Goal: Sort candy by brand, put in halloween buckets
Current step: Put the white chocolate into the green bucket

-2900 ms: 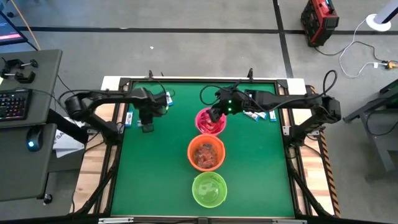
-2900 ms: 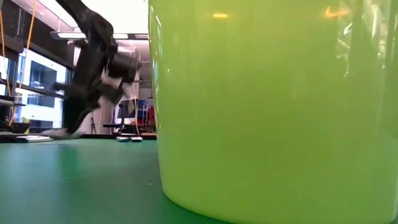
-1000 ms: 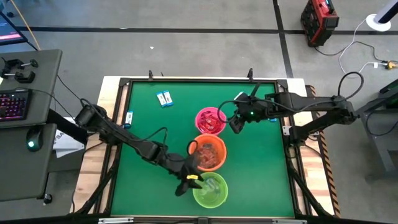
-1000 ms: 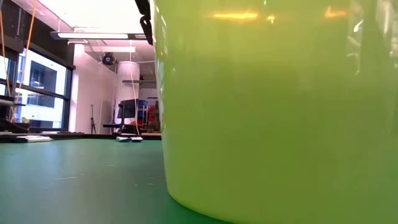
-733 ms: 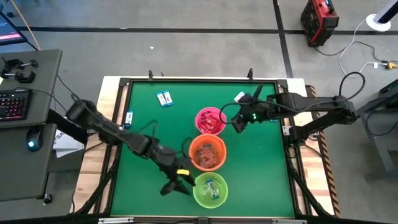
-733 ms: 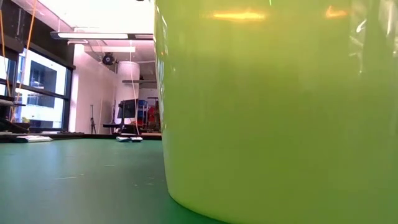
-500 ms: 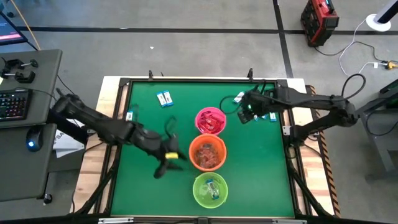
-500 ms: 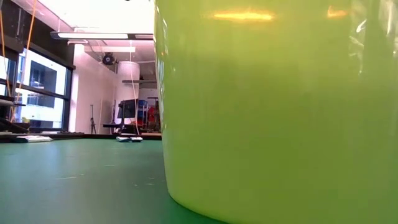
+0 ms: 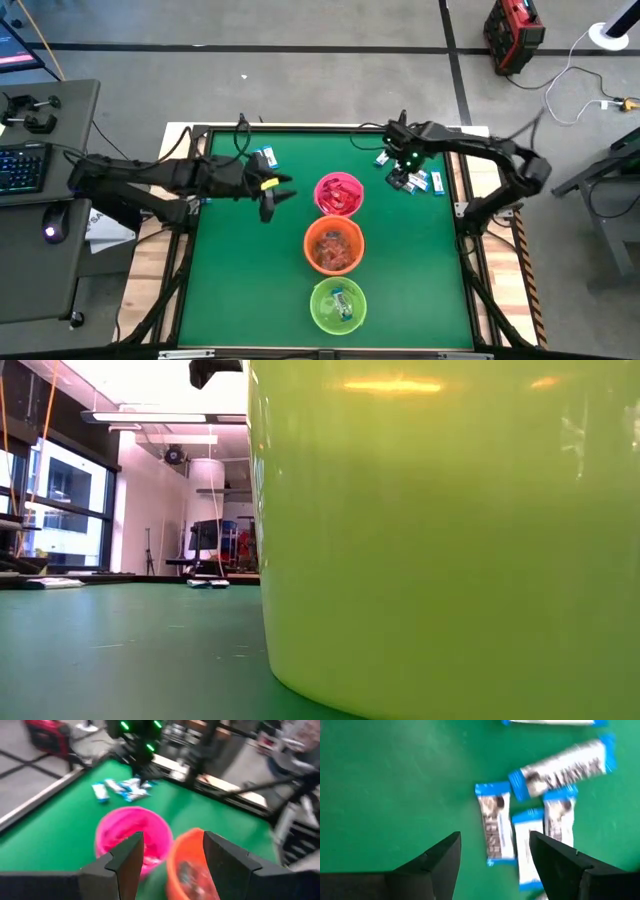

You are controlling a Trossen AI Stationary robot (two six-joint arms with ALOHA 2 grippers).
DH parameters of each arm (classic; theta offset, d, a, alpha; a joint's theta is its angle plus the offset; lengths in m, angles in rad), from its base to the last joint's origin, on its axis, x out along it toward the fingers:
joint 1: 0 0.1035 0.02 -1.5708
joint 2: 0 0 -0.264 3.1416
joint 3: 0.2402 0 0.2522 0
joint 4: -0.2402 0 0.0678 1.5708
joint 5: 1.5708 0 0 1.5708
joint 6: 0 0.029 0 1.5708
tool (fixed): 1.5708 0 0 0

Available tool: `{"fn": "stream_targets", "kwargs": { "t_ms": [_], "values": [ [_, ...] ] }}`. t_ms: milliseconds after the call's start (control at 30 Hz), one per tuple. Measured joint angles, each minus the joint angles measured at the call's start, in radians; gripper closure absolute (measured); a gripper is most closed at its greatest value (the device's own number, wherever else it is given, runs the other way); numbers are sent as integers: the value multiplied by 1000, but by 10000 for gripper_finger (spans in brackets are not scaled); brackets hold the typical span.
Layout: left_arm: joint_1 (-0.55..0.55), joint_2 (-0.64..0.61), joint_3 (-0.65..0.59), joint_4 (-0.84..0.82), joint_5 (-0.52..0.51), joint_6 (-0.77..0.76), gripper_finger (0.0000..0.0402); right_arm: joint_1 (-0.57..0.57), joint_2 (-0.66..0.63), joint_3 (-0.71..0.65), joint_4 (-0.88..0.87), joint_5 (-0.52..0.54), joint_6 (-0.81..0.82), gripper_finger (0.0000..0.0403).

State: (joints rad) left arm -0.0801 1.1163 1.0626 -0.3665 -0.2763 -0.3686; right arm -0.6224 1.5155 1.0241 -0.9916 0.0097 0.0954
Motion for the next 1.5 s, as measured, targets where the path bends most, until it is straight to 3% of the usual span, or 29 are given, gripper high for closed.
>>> {"fn": "stream_targets", "kwargs": {
  "t_ms": [267, 667, 800, 967, 1033, 1200, 1300, 1500],
  "values": [
    [55, 41, -1, 18, -50, -101, 209, 0, 174, -1, 50, 114, -164, 176],
    [55, 64, -1, 29, -51, -188, 209, 7, 266, 2, 88, 55, -181, 182],
    [55, 65, -1, 26, -72, -162, 209, 34, 265, 1, 87, 73, -165, 237],
    [56, 49, -2, 20, -64, -119, 209, 79, 259, 1, 77, 130, -147, 363],
    [55, 11, 3, 16, -29, -101, 209, 92, 243, 1, 60, 136, -133, 387],
    [55, -132, 44, -26, -25, 12, 209, 140, 132, 38, -68, 137, -35, 368],
    [55, -216, 44, -59, -57, 78, 209, 192, 28, 66, -126, 123, 80, 380],
    [55, -333, 21, -176, -67, 85, 209, 398, -214, 91, 23, -99, 476, 392]
  ]
}}
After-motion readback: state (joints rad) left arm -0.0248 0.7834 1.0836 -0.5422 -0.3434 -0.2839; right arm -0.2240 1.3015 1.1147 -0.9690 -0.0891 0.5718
